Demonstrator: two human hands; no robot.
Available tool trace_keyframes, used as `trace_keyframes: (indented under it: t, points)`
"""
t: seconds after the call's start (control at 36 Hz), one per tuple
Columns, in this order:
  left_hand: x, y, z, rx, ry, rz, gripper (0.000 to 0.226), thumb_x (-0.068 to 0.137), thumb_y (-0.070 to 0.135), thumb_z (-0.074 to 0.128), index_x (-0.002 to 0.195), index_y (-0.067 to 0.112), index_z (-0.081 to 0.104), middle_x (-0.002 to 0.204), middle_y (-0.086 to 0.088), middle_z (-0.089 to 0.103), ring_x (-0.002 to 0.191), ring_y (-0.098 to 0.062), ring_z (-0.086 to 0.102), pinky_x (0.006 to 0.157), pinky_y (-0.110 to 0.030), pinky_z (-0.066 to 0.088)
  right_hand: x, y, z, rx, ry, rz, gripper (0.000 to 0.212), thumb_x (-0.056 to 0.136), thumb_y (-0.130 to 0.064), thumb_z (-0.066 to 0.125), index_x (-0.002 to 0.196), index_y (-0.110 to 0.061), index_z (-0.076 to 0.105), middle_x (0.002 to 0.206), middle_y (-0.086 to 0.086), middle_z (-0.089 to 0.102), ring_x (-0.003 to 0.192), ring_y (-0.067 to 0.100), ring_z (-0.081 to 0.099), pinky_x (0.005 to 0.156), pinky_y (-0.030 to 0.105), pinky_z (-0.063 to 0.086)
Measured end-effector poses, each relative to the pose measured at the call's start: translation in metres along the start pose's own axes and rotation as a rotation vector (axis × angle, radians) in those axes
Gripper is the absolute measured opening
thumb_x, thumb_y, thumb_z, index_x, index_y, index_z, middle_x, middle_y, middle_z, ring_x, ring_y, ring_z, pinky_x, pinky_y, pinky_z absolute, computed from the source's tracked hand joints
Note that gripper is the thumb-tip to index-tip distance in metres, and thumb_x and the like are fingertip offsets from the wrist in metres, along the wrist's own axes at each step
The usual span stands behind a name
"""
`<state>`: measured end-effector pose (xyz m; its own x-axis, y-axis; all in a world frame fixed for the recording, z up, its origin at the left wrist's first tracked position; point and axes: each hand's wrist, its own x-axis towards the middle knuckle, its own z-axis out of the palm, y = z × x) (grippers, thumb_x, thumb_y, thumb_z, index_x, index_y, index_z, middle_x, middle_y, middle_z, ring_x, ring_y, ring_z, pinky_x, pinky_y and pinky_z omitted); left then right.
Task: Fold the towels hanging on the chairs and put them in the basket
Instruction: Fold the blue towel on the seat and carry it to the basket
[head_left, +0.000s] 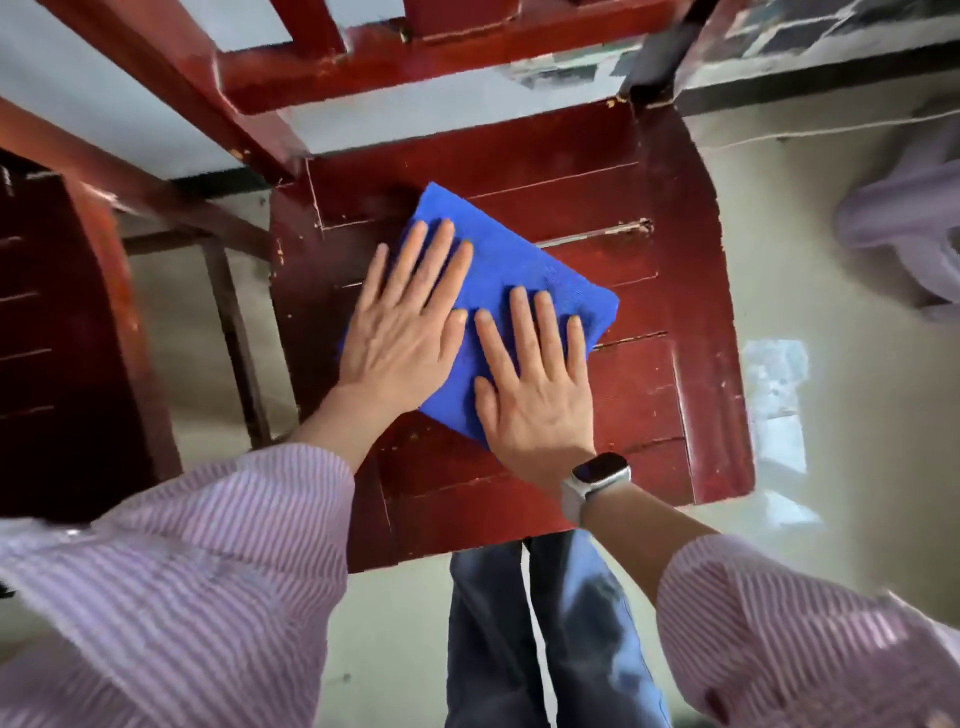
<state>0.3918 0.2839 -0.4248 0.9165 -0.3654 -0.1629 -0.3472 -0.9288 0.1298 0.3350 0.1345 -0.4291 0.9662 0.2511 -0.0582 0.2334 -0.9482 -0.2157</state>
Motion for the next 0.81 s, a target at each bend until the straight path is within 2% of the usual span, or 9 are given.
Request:
trace_keyframes:
  t: [0.14,0.25,0.36,0.42,0.47,0.56,0.64,0.69,0.81]
  points:
    - [0.003,-0.001,-0.001,0.001,-0.029,-0.003,0.059,0.091,0.035,0.032,0.144,0.010,0.022,0.153,-0.015,0.020,0.141,-0.032,0.015,0.112,-0.049,0.016,-0.024,0.004,0.003,0.030,-0.041,-0.057,0.055,0.088,-0.039,0.042,0.140,-0.024,0.034,0.148,0.015,0.032,0.138,0.035,0.023,0.113,0.050,0.016]
    - [0.001,-0.004,-0.005,-0.018,-0.093,-0.034,0.063,0.091,0.042,0.030,0.145,0.010,0.019,0.154,-0.016,0.014,0.142,-0.035,0.010,0.112,-0.050,0.016,-0.061,0.013,-0.003,0.052,-0.159,-0.092,0.058,0.088,-0.036,0.042,0.143,-0.025,0.028,0.150,0.012,0.026,0.140,0.029,0.020,0.112,0.048,0.021]
    - [-0.007,-0.012,-0.009,-0.085,-0.153,-0.130,0.073,0.089,0.050,0.026,0.146,0.007,0.013,0.155,-0.016,0.008,0.142,-0.035,0.007,0.114,-0.044,0.009,-0.075,0.028,-0.018,0.273,-0.161,-0.084,0.045,0.087,-0.021,0.038,0.131,-0.019,0.045,0.144,0.010,0.040,0.135,0.026,0.033,0.110,0.044,0.025]
    - [-0.015,-0.012,-0.013,-0.159,-0.169,-0.212,0.071,0.091,0.047,0.028,0.146,0.006,0.011,0.155,-0.016,0.006,0.143,-0.033,0.007,0.115,-0.043,0.008,-0.073,0.029,-0.029,0.501,-0.102,0.136,0.035,0.088,-0.020,0.039,0.119,-0.012,0.054,0.129,0.010,0.055,0.119,0.025,0.050,0.100,0.040,0.039]
    - [-0.021,-0.009,-0.018,-0.237,-0.160,-0.268,0.063,0.096,0.034,0.036,0.146,0.004,0.012,0.154,-0.017,0.011,0.143,-0.031,0.008,0.116,-0.041,0.009,-0.063,0.025,-0.044,0.715,-0.046,0.482,0.033,0.090,-0.024,0.041,0.114,-0.009,0.056,0.110,0.008,0.062,0.097,0.023,0.059,0.085,0.031,0.046]
    - [-0.026,-0.007,-0.024,-0.283,-0.079,-0.305,0.052,0.097,0.018,0.039,0.142,0.000,0.024,0.149,-0.018,0.028,0.139,-0.031,0.023,0.112,-0.038,0.020,-0.042,0.022,-0.054,0.791,-0.007,0.859,0.027,0.092,-0.021,0.050,0.113,-0.006,0.057,0.104,0.008,0.065,0.087,0.016,0.056,0.072,0.014,0.033]
    - [-0.024,-0.009,-0.028,-0.387,0.035,-0.384,0.041,0.095,0.014,0.042,0.135,0.001,0.042,0.135,-0.016,0.048,0.125,-0.031,0.040,0.104,-0.033,0.029,-0.022,0.018,-0.051,0.858,-0.001,1.094,0.028,0.090,-0.027,0.054,0.110,-0.007,0.057,0.096,-0.001,0.060,0.089,0.015,0.054,0.069,0.017,0.030]
    - [-0.015,-0.011,-0.034,-0.513,0.069,-0.473,0.037,0.095,0.015,0.045,0.129,0.003,0.049,0.128,-0.014,0.054,0.119,-0.029,0.045,0.098,-0.028,0.031,-0.011,0.015,-0.042,0.960,0.008,1.201,0.031,0.087,-0.033,0.055,0.103,-0.007,0.058,0.088,-0.001,0.058,0.081,0.013,0.050,0.068,0.019,0.031]
    - [0.014,-0.020,-0.045,-0.722,-0.053,-0.645,0.040,0.095,0.026,0.045,0.131,0.007,0.048,0.129,-0.012,0.055,0.119,-0.023,0.050,0.099,-0.028,0.034,0.009,0.012,-0.030,1.041,0.015,1.331,0.025,0.085,-0.036,0.054,0.084,-0.012,0.046,0.071,0.001,0.044,0.072,0.017,0.037,0.064,0.026,0.029]
